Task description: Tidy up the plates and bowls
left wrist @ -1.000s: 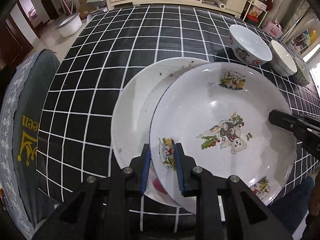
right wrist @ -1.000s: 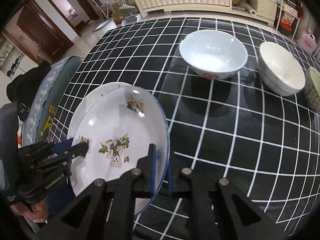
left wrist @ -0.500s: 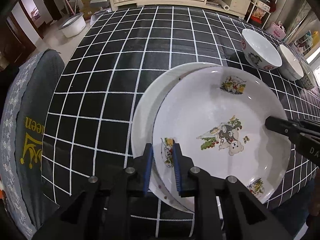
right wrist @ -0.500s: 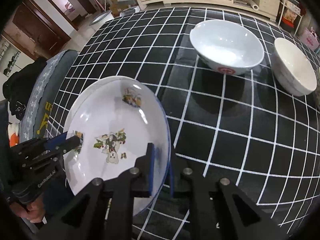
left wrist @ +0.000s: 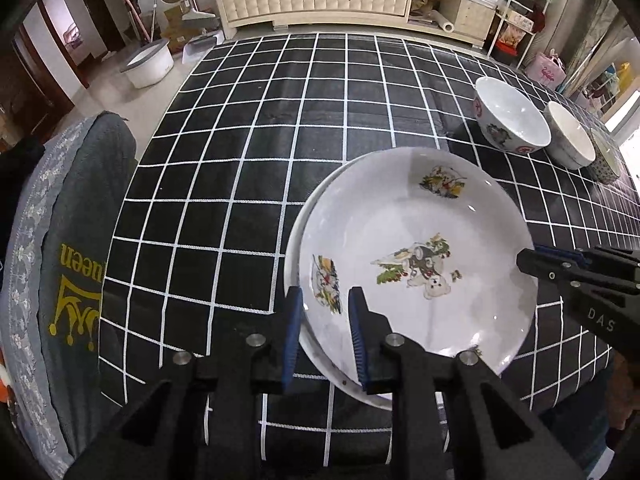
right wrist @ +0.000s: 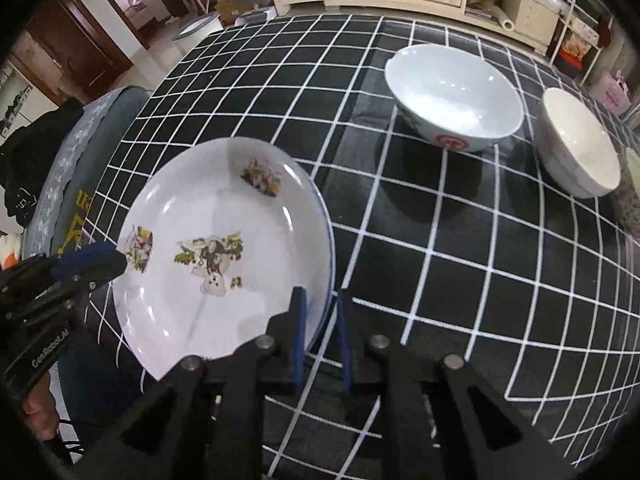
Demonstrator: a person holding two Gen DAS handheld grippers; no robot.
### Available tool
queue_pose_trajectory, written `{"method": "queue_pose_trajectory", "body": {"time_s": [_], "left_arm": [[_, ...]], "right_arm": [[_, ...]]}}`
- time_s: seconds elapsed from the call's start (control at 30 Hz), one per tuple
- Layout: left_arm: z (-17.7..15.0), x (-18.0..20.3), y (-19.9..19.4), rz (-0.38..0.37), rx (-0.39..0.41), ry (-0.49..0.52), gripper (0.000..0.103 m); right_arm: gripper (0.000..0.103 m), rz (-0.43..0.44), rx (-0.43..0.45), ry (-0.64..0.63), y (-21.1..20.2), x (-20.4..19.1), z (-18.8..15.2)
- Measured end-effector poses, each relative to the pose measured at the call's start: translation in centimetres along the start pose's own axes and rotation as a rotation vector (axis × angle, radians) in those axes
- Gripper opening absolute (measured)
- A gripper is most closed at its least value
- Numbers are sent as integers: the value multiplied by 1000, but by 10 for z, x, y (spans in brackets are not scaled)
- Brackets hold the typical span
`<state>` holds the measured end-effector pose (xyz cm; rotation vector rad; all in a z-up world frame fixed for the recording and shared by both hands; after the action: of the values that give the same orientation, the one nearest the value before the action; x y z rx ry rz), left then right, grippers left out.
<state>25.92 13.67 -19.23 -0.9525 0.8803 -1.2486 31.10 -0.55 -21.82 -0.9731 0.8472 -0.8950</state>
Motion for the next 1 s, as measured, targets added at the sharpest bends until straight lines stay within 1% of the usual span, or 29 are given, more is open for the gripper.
{"method": "queue_pose_trajectory", "body": {"time_s": [0.07, 0.1, 0.33, 0.43, 0.5, 0.57, 0.63, 0.7, 0.77, 0.83, 0.9, 0.93, 1.0], "left_arm": [[-1, 2, -4, -7, 8, 2, 27], [-2, 5, -8, -11, 14, 4, 27], [-1, 24, -26, -35, 48, 32, 28], [2, 36, -35, -51, 65, 45, 32], [4, 43, -42, -63, 77, 54, 32], [5, 51, -48, -71, 90, 68, 32], [8, 59, -55, -82, 107, 79, 32], [12, 67, -62, -95, 122, 85, 36], [17, 75, -67, -102, 137, 93, 37], [23, 84, -72, -113, 150, 103, 37], [30, 93, -76, -125, 164, 114, 42], [33, 97, -77, -128, 172, 117, 44], [41, 104, -80, -137, 186, 123, 45]], "right_arm": [[41, 0, 13, 13, -6, 4, -2], [44, 0, 19, 17, -9, 5, -2], [46, -18, 61, 33, -37, 15, -8], [46, -39, 83, 29, -49, 19, -9], [48, -51, 108, 30, -60, 23, -10], [53, -56, 136, 34, -73, 28, -9], [55, -59, 162, 41, -84, 33, -9], [55, -60, 192, 41, -95, 37, -7], [55, -44, 234, 34, -107, 41, -5], [55, -53, 260, 36, -116, 46, -2], [58, -88, 277, 44, -122, 53, 3], [63, -92, 281, 45, -123, 56, 4], [63, -66, 303, 37, -127, 60, 8]]}}
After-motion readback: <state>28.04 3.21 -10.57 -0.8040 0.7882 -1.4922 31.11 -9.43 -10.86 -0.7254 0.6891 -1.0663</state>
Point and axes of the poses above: each gripper's, at about its wrist camera, not at the fingertips, and y roughly the way its jaws point, x to its right, z to its top, the point moved 5 cm from there along y, roughly the way its jaws point, and after that the axes turned 1 degree about z, right-handed, at the moved point
